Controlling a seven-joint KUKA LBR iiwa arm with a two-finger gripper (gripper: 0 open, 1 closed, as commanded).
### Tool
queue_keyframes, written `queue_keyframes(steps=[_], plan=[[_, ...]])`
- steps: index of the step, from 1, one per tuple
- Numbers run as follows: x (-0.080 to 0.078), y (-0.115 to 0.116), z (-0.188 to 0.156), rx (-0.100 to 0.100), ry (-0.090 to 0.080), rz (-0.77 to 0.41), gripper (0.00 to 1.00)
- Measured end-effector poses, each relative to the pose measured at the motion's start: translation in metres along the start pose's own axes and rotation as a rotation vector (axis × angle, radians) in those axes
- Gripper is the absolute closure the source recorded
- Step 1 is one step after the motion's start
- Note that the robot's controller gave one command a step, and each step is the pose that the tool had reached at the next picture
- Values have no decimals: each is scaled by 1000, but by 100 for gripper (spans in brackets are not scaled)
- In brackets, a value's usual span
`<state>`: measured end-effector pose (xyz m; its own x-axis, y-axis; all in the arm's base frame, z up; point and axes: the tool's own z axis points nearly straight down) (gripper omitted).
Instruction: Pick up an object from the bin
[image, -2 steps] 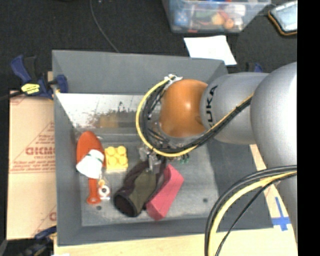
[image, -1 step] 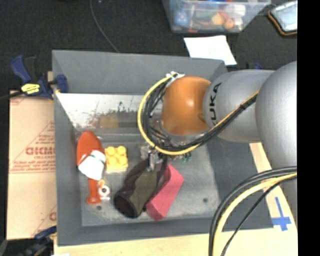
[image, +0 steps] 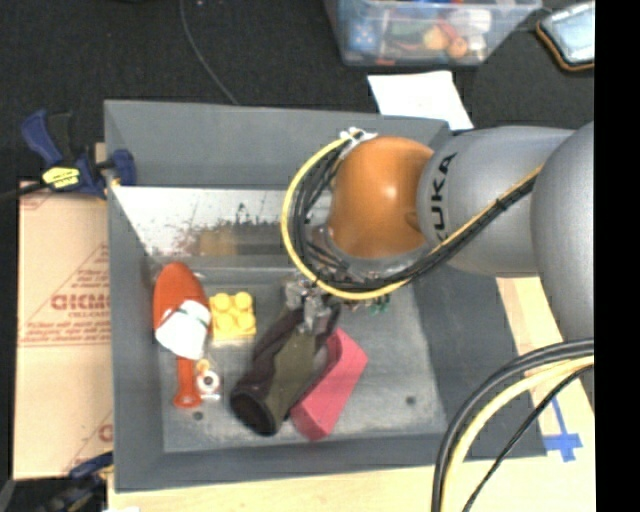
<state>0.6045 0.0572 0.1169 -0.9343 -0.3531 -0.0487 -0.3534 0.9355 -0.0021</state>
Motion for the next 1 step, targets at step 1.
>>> queue_keyframes(steps=[1], plan=[[-1, -1, -10, 1, -3, 1, 100]])
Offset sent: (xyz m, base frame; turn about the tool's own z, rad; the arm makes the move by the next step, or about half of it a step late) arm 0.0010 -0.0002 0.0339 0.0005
